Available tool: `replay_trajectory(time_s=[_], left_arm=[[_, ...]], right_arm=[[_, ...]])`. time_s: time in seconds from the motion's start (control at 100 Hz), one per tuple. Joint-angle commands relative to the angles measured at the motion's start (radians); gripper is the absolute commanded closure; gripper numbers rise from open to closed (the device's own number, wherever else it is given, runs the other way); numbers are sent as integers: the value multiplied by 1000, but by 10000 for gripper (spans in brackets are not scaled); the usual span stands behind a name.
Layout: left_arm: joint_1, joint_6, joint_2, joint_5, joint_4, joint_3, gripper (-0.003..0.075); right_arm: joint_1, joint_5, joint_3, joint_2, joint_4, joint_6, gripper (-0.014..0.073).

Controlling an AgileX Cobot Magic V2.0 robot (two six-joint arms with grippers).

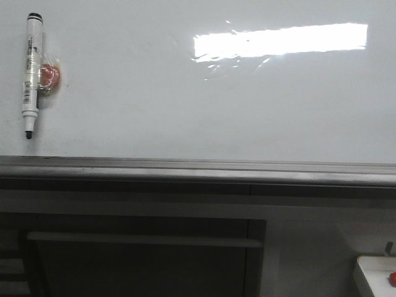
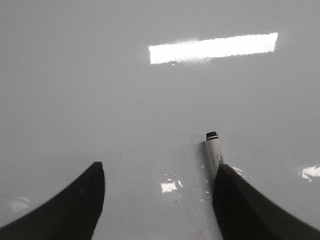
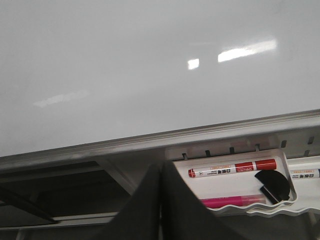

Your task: Write number 0 on whiteboard

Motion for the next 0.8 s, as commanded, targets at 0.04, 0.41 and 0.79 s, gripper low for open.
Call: replay_trajectory(time_s=[0.04, 0.41, 0.79], left_arm=[[-14, -4, 21, -143, -120, 11, 269], [-148, 19, 177, -207, -138, 52, 352], [-434, 20, 514, -441, -130, 52, 352]], right_arm=[[16, -107, -20, 28, 11, -19, 643], [17, -152, 19, 44, 141, -244, 643], [130, -221, 36, 128, 272, -487, 643]])
